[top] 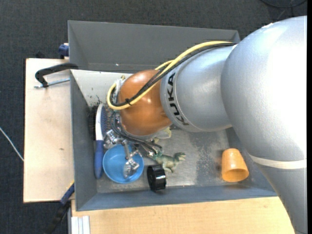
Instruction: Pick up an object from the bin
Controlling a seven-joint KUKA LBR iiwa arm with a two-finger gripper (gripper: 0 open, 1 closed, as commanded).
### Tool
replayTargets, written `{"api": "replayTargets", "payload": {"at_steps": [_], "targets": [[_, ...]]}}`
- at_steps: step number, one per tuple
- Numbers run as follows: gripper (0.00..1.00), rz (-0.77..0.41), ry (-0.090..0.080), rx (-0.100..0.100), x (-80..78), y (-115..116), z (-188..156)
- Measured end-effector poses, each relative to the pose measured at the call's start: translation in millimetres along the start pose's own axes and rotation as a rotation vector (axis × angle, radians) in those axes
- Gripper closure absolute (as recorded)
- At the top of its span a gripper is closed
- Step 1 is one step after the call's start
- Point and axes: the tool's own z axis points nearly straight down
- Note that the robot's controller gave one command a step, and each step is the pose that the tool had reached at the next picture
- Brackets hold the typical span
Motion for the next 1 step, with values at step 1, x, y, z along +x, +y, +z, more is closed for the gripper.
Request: {"api": "replayTargets", "payload": {"at_steps": [1], "targets": [[0.0,0.002,0.0,-0.001,-0.4,-0.2,-0.2]]}}
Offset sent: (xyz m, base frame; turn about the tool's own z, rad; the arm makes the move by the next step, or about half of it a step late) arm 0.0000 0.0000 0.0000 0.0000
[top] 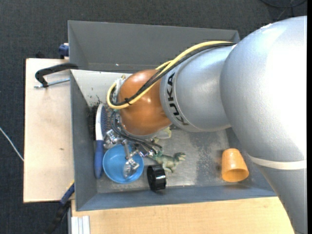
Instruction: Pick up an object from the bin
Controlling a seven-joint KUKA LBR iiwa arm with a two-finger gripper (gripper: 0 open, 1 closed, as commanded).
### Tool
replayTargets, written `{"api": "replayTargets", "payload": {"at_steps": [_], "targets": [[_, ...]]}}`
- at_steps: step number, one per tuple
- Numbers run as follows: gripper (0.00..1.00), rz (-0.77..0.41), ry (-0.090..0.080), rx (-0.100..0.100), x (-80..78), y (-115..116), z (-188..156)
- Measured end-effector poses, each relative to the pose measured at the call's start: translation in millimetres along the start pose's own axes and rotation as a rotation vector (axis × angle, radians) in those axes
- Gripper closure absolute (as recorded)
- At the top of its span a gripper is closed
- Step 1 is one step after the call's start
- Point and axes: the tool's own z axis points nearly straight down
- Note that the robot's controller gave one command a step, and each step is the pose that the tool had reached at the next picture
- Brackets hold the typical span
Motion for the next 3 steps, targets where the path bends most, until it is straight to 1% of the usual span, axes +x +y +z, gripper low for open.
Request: {"api": "replayTargets", "payload": {"at_steps": [1,2,3], "targets": [[1.0,0.0,-0.007,0.002,-3.0,-1,-4],[1.0,0.0,-0.009,0.001,-6.0,0,-51],[1.0,0.002,-0.005,0.0,-7.7,0,-55]]}}
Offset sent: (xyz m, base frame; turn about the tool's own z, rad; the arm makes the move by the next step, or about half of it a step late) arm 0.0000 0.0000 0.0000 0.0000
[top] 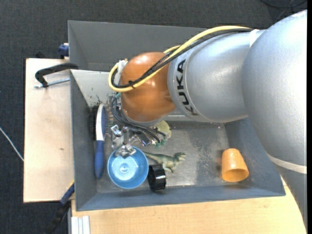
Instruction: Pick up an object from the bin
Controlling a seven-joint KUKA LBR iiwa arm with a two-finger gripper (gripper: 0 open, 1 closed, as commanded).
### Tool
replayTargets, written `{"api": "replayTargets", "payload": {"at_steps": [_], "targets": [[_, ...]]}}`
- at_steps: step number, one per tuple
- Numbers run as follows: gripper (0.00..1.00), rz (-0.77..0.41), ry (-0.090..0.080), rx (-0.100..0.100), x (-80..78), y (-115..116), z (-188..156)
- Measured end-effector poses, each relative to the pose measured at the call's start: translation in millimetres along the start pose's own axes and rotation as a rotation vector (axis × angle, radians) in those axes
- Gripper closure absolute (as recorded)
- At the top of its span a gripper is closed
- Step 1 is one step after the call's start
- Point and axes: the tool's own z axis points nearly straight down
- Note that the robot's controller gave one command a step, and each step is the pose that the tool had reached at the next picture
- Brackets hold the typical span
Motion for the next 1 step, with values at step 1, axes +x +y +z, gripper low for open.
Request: {"api": "replayTargets", "payload": {"at_steps": [1], "targets": [[1.0,0.0,-0.007,0.002,-3.8,0.5,-69.7]]}}
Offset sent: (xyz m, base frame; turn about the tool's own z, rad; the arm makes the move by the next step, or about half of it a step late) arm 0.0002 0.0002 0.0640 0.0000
